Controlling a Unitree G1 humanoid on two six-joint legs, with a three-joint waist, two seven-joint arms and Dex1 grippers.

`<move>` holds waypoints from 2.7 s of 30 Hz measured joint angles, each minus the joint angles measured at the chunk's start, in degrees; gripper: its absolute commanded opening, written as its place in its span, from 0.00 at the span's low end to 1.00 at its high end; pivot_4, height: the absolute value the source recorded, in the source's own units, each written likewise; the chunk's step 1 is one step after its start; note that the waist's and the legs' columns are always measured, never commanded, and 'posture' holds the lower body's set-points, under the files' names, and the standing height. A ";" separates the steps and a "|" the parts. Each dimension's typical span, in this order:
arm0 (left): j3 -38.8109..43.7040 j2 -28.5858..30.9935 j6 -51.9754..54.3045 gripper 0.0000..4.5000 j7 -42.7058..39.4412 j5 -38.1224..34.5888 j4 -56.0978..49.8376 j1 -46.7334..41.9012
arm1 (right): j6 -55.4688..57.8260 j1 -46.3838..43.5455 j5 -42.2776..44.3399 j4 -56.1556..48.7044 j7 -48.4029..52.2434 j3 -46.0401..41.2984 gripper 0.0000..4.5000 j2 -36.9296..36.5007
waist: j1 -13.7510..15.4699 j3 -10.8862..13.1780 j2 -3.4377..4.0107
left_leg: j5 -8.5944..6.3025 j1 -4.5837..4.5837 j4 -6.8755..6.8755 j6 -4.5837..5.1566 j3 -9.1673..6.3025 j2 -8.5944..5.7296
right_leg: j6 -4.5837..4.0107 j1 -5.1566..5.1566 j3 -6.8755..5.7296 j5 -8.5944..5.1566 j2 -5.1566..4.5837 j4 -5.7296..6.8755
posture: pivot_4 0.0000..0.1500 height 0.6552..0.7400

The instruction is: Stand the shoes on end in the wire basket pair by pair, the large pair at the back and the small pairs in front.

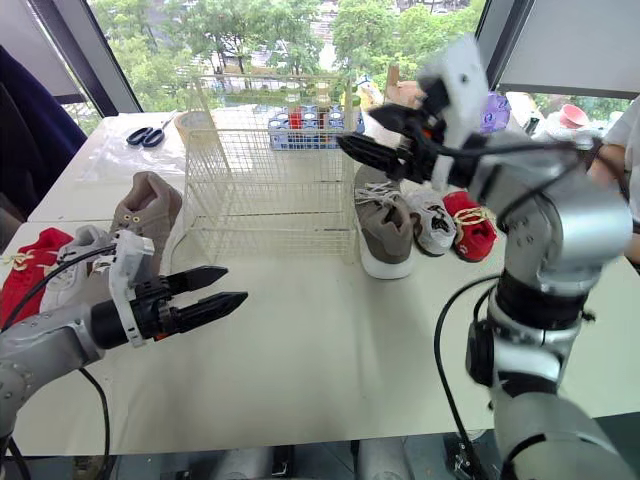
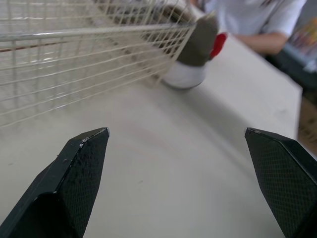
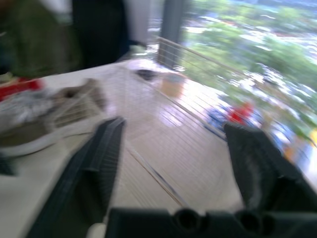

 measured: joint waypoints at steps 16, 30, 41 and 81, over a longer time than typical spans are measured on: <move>-5.76 3.22 1.16 1.00 -0.92 4.29 -0.66 -1.02 | -24.05 26.54 -6.06 -3.09 -21.56 7.87 0.99 14.98 | -1.05 0.07 0.21 | 0.01 0.50 -0.12 0.00 0.08 0.01 | -0.14 0.28 0.15 -0.12 0.24 0.00 | 1.00 1.00; -7.21 1.76 -0.10 1.00 -1.10 9.67 -1.23 -0.82 | -37.00 28.54 -10.13 11.29 -27.46 13.35 0.43 14.54 | -1.04 0.02 0.12 | 0.00 0.64 -0.11 0.00 0.08 0.00 | -0.14 0.46 0.16 -0.14 0.20 -0.08 | 1.00 1.00; -6.65 -0.18 1.23 1.00 -0.77 5.59 2.99 -8.27 | -35.17 25.42 -6.84 12.05 -30.67 8.70 0.04 13.76 | -0.71 0.06 0.08 | 0.01 0.57 -0.06 0.01 0.05 0.02 | -0.13 0.45 0.15 -0.14 0.08 -0.10 | 1.00 1.00; -7.24 8.99 7.18 0.69 -28.73 15.41 64.23 -70.56 | -58.65 -25.62 8.37 28.13 27.07 16.86 0.04 -20.31 | -0.95 0.49 0.14 | 0.00 -0.33 -0.06 0.06 0.18 -0.17 | 0.45 -0.35 0.08 -0.05 0.15 0.02 | 1.00 1.00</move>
